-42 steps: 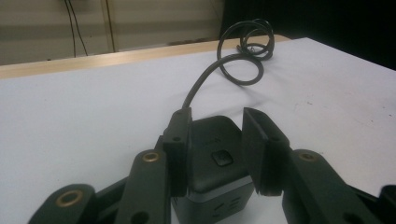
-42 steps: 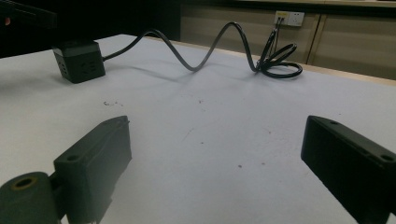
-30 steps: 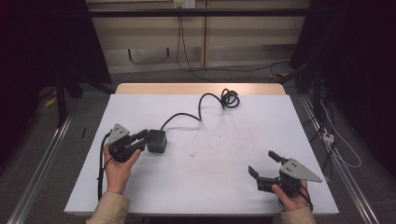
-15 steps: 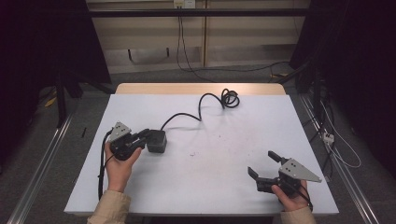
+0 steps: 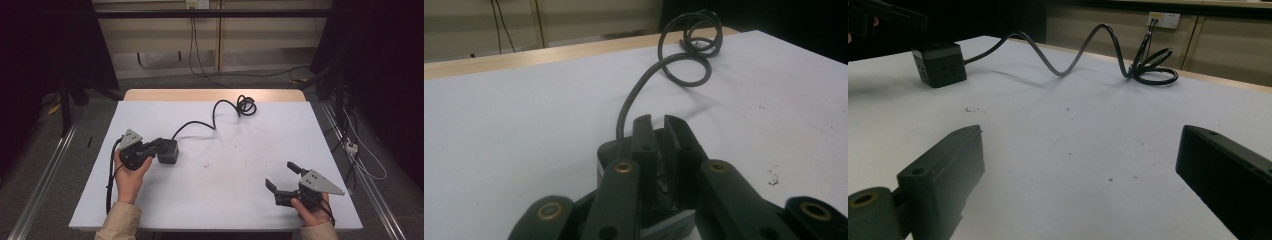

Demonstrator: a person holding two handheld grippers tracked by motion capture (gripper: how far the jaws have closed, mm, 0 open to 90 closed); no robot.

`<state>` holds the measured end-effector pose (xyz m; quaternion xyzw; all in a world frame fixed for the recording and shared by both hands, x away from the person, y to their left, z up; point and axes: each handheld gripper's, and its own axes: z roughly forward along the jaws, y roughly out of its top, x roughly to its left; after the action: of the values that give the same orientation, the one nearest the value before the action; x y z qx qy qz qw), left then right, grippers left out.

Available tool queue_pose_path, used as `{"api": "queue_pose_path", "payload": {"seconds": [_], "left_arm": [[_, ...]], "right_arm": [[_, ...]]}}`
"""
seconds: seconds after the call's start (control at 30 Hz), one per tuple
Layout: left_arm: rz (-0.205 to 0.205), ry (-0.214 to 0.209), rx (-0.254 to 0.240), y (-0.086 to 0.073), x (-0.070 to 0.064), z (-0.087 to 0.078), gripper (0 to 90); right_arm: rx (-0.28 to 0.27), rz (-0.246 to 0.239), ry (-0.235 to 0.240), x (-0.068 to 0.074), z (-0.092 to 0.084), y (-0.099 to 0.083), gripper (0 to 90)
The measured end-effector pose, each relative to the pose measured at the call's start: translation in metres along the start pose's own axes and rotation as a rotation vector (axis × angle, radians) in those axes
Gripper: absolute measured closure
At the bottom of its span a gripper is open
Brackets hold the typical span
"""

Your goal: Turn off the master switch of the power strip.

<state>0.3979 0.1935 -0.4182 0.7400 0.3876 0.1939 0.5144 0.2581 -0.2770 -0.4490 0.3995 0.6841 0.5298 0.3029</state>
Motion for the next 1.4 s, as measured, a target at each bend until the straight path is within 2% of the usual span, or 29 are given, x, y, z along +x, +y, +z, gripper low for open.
{"api": "queue_pose_path", "payload": {"seconds": [0.6,1.4], "left_arm": [[-0.007,-0.017,0.022,-0.0011,-0.002,0.0024,90.0],[-0.018,-0.03,0.071,-0.0031,-0.0045,0.0047,90.0]], "right_arm": [[-0.003,0.002,-0.004,-0.0004,-0.0004,0.0003,4.8],[-0.002,-0.001,-0.002,-0.0002,-0.0004,0.0004,4.5]]}}
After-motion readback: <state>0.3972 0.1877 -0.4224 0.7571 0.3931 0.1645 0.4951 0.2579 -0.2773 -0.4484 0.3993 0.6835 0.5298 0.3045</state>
